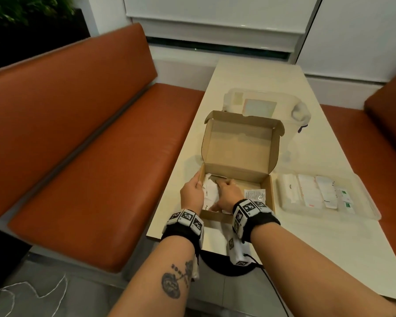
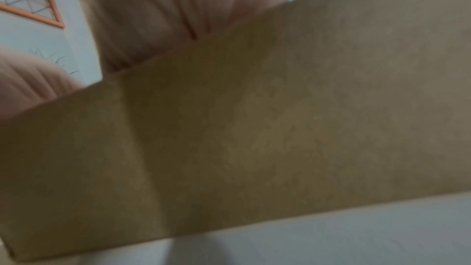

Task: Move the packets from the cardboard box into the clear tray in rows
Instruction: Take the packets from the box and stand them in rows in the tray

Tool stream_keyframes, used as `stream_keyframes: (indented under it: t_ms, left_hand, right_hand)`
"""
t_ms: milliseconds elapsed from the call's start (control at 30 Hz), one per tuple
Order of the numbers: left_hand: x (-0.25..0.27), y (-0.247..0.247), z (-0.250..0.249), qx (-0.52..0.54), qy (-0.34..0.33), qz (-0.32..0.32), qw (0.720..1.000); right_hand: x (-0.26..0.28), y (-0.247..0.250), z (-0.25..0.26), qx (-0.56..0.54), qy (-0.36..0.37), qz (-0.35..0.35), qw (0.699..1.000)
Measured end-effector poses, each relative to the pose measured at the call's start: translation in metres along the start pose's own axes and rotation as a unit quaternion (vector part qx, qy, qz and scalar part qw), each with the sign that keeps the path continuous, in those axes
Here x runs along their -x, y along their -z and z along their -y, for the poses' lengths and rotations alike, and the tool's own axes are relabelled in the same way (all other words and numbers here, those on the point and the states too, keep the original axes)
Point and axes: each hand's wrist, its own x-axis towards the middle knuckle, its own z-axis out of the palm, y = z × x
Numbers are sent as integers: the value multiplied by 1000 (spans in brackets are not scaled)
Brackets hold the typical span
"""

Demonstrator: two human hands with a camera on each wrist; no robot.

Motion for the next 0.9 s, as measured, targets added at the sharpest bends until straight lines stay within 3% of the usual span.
stream_keyframes:
  t_ms: [233,400,567,800,900]
  left_hand:
    - [-1,-1,0,13,6,-5,1000]
    - [0,-2,0,19,10,-6,1000]
    - [1,-1,-1,17,4,-2,1000]
    - [-2,-1,-11,11,18,-14,1000]
    - [0,-6,-24,-9,-41,-37,998]
  right_hand:
    - [2,-2,8,-65,5,-1,998]
    - [7,-3,11,-172,28,2,985]
    - [13,-5,7,-228,33,-36,973]
    - [19,18,-19,-367,-13,-144,919]
    - [21,32,-24,-418,7,-169,892]
